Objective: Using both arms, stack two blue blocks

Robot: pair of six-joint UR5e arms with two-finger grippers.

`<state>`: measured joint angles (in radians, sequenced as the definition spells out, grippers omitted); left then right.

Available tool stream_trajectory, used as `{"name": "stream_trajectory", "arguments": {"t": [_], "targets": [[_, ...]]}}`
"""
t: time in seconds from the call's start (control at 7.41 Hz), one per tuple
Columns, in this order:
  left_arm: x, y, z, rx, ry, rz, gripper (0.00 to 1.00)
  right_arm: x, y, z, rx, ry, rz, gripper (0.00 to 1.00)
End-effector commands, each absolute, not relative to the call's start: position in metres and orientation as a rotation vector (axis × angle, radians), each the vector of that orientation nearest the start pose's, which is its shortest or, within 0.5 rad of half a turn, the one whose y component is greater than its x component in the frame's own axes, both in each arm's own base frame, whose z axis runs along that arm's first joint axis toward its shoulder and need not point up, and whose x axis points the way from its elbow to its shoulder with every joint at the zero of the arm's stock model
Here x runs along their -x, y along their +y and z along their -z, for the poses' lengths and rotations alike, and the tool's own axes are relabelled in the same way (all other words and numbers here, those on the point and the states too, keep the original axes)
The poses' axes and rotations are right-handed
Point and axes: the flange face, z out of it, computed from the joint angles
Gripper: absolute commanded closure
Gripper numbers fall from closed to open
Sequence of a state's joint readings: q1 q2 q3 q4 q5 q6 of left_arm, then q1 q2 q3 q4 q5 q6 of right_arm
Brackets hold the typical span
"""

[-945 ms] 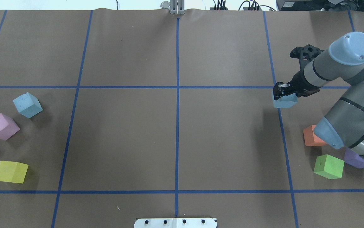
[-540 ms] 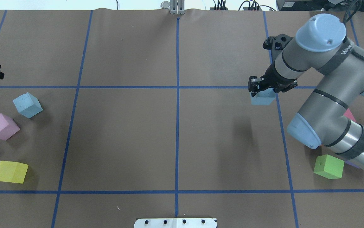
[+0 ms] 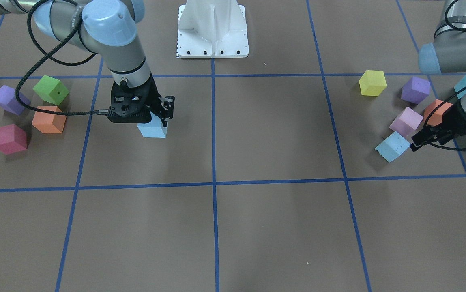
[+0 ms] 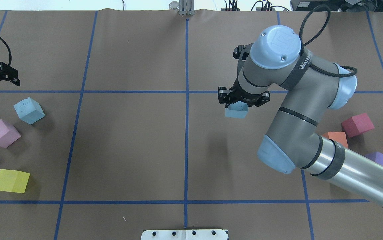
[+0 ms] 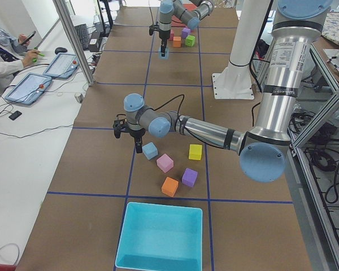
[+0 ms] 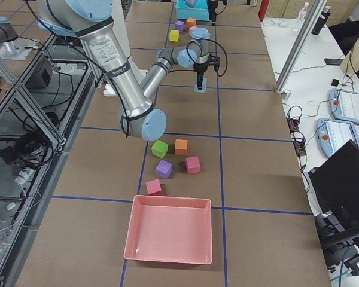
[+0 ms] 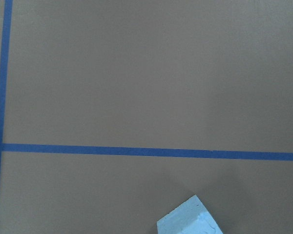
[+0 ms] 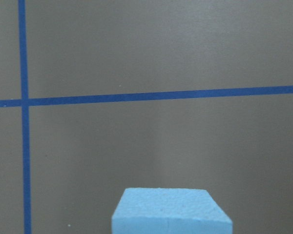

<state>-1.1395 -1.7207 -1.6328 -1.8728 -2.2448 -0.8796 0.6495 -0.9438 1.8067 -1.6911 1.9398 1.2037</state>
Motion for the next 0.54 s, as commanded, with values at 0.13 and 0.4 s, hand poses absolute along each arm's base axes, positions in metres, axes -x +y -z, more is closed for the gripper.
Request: {"name": "stream_trajectory", "arguments": {"t": [0.13,0.4], "targets": [[-0.208,-0.54,-0.522,0.056,0.805,0.373,0.01,0.508,-0.455,-0.168,-0.051,-0.809,-0.175,0.4],[-0.215,-0.537,-0.527,0.066,0.795,0.374,0.01,0.52,-0.456,-0.161,-0.047,-0.807,-0.167,0.4]]}}
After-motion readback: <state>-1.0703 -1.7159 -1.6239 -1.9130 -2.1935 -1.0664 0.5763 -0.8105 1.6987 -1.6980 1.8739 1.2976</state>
